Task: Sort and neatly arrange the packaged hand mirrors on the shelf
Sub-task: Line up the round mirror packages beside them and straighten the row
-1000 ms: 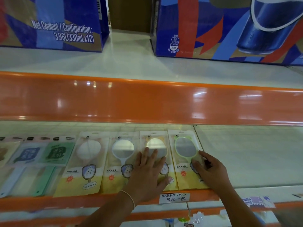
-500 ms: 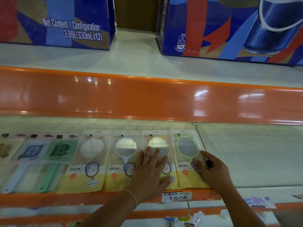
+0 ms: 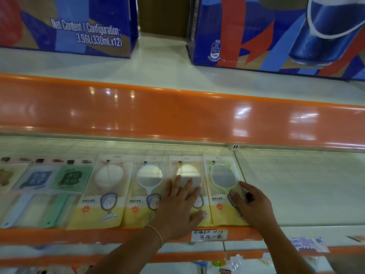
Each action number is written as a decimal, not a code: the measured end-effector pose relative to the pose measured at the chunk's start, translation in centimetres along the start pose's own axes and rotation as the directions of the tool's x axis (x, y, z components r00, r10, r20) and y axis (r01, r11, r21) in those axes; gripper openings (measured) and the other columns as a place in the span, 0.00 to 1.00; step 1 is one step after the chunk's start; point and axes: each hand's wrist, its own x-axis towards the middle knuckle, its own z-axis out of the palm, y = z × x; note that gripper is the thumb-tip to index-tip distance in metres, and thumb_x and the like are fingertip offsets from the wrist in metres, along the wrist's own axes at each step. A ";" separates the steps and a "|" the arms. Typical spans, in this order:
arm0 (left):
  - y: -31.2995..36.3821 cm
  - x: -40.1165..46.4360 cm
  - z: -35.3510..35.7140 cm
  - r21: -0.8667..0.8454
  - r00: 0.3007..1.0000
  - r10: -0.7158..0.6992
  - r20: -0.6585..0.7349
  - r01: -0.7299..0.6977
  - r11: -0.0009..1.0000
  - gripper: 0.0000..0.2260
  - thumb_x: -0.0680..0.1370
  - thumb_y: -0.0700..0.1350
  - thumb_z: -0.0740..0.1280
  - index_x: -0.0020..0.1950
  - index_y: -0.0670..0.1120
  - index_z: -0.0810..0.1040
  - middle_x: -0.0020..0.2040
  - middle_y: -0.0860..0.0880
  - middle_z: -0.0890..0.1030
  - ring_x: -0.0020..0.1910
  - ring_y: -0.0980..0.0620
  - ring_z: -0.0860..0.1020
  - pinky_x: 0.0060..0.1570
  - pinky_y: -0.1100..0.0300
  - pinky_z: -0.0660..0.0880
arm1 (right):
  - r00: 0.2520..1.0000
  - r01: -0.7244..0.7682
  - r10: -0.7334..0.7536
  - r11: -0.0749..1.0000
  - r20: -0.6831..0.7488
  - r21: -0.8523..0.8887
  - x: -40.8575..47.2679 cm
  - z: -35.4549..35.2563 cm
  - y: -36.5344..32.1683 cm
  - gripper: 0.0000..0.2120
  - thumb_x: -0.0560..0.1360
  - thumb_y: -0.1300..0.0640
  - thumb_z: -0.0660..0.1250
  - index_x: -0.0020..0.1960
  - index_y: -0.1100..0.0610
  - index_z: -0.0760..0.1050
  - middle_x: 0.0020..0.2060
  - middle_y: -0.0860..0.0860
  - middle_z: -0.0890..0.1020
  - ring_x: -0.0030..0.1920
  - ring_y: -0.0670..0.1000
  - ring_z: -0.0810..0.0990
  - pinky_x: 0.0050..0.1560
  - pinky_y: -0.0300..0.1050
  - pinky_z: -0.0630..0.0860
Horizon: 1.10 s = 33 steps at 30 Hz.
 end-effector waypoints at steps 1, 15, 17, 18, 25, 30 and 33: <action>0.0 0.0 0.0 0.008 1.000 0.000 -0.004 0.000 1.000 0.36 0.75 0.71 0.40 0.78 0.55 0.46 0.79 0.50 0.41 0.75 0.43 0.31 0.73 0.40 0.38 | 1.000 -0.005 0.005 1.000 0.003 0.000 0.0 0.0 0.1 0.25 0.72 0.47 0.72 0.66 0.52 0.74 0.49 0.46 0.78 0.48 0.48 0.77 0.46 0.40 0.73; 0.4 -2.9 -1.2 -0.049 0.973 -0.059 -0.225 0.049 0.998 0.24 0.81 0.59 0.51 0.70 0.46 0.70 0.70 0.44 0.71 0.72 0.44 0.66 0.71 0.50 0.59 | 0.939 0.161 -0.206 0.971 -0.275 -0.176 -0.2 0.3 0.3 0.21 0.72 0.46 0.62 0.53 0.61 0.81 0.52 0.59 0.83 0.52 0.61 0.79 0.56 0.53 0.71; -0.1 -3.9 -1.3 -0.099 0.954 -0.117 -0.275 0.093 0.991 0.22 0.81 0.57 0.55 0.68 0.46 0.72 0.68 0.44 0.73 0.70 0.44 0.69 0.69 0.49 0.67 | 0.905 0.232 -0.288 0.951 -0.311 -0.207 -0.8 1.2 -0.3 0.22 0.70 0.46 0.59 0.52 0.60 0.82 0.51 0.58 0.84 0.51 0.61 0.80 0.56 0.52 0.71; -0.5 -4.4 -1.3 -0.130 0.942 -0.152 -0.299 0.117 0.984 0.22 0.81 0.56 0.55 0.68 0.46 0.72 0.68 0.44 0.73 0.70 0.45 0.68 0.69 0.49 0.67 | 0.886 0.278 -0.333 0.939 -0.323 -0.205 -1.4 1.8 -0.9 0.20 0.71 0.47 0.60 0.51 0.60 0.82 0.51 0.58 0.84 0.50 0.61 0.80 0.55 0.52 0.71; -4.9 -6.9 -1.6 -0.117 0.912 -0.235 -0.336 0.207 0.971 0.20 0.78 0.51 0.57 0.65 0.44 0.75 0.66 0.44 0.75 0.69 0.44 0.69 0.67 0.48 0.69 | 0.854 0.487 -0.497 0.867 -0.153 -0.103 -6.3 8.4 -6.4 0.16 0.72 0.48 0.61 0.51 0.56 0.82 0.52 0.53 0.82 0.55 0.57 0.78 0.57 0.54 0.75; -10.0 -8.2 -3.4 -0.029 0.913 -0.256 -0.319 0.260 0.965 0.22 0.77 0.52 0.56 0.66 0.44 0.75 0.67 0.43 0.75 0.69 0.41 0.70 0.65 0.43 0.70 | 0.873 0.476 -0.485 0.834 0.040 -0.280 -6.7 12.4 -10.9 0.20 0.73 0.45 0.57 0.58 0.52 0.79 0.59 0.56 0.80 0.63 0.63 0.76 0.58 0.61 0.75; -13.7 -9.1 -4.3 0.111 0.939 -0.211 -0.270 0.248 0.962 0.25 0.76 0.59 0.57 0.66 0.45 0.75 0.68 0.43 0.74 0.70 0.39 0.68 0.67 0.40 0.66 | 0.901 0.432 -0.412 0.814 0.139 -0.387 -6.5 14.4 -13.0 0.25 0.75 0.39 0.51 0.65 0.47 0.74 0.69 0.57 0.72 0.72 0.64 0.66 0.68 0.62 0.65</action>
